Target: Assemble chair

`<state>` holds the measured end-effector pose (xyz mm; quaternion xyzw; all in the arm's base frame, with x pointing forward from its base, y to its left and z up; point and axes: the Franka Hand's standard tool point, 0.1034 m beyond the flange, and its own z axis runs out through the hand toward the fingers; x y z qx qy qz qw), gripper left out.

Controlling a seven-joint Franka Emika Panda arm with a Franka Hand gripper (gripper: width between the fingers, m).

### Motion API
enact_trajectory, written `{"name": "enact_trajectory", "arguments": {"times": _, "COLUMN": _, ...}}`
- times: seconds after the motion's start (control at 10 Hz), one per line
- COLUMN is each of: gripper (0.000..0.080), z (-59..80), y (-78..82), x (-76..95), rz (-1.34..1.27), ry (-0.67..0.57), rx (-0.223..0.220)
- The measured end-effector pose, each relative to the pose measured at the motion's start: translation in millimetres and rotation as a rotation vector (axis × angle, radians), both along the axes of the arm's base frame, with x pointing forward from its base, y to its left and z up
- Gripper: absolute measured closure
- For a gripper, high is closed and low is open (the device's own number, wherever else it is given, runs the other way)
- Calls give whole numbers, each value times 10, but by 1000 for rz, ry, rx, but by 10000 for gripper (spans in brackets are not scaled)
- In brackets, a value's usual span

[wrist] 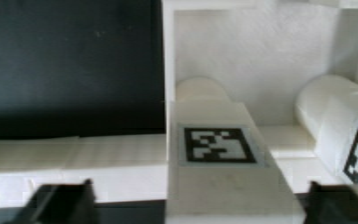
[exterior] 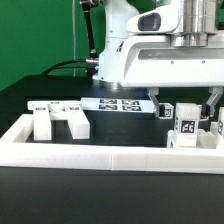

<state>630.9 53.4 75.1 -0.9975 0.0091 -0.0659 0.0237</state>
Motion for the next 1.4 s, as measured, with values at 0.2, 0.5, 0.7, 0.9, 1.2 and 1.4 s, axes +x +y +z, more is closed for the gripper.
{"name": "enact_trajectory", "arguments": {"times": 0.2, "gripper": 431, "z": -1, "y": -1, "x": 0, "rz": -11, "ry": 1, "rx": 2}}
{"name": "enact_trajectory", "arguments": {"times": 0.5, "gripper": 510, "z": -5, "y": 8, "x": -4, "rz": -132, "ry": 6, "rx": 20}}
{"name": "enact_trajectory", "arguments": {"times": 0.7, "gripper": 510, "z": -12, "y": 44, "x": -10, "rz": -338, "ry": 11, "rx": 47}}
{"name": "enact_trajectory", "arguments": {"times": 0.9, "gripper": 510, "z": -13, "y": 41, "x": -12, "rz": -531, "ry": 12, "rx": 73}}
{"name": "enact_trajectory", "arguments": {"times": 1.2, "gripper": 509, "z": -15, "y": 37, "x": -13, "rz": -810, "ry": 20, "rx": 115}}
{"name": "enact_trajectory", "arguments": {"times": 1.4, "gripper": 509, "z": -13, "y": 50, "x": -16, "rz": -1013, "ry": 23, "rx": 140}}
